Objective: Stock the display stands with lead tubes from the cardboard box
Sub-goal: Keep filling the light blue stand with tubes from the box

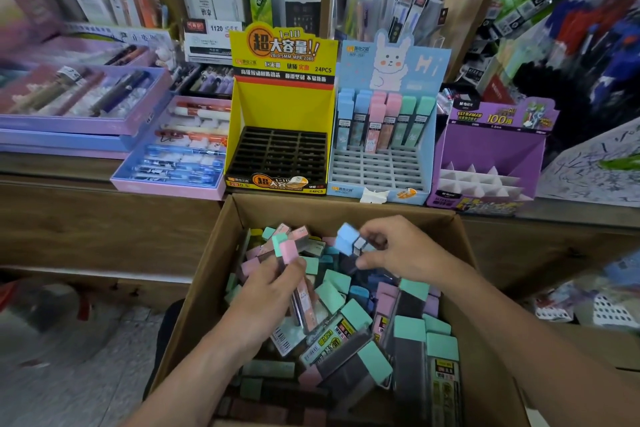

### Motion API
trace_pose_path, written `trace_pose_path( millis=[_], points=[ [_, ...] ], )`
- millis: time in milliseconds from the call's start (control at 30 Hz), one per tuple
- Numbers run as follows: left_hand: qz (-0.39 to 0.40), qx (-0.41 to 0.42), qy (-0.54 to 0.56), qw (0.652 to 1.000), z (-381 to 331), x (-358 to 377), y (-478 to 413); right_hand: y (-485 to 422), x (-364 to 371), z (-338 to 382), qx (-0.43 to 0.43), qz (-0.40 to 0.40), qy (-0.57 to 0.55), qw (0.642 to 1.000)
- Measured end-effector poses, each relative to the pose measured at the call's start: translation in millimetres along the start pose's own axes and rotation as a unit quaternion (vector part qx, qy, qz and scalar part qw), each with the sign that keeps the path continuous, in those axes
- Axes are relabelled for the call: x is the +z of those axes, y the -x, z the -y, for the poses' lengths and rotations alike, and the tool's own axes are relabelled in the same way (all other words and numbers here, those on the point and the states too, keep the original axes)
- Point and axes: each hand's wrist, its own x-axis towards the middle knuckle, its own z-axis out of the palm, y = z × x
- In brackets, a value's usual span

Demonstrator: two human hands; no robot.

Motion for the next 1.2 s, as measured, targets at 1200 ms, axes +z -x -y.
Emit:
trace_pose_path(
  millis=[1200],
  points=[
    [-0.025, -0.014, 0.266, 0.964, -45, 16, 5, 1, -43, 70, -0.027, -0.226, -0.257, 0.939]
  ],
)
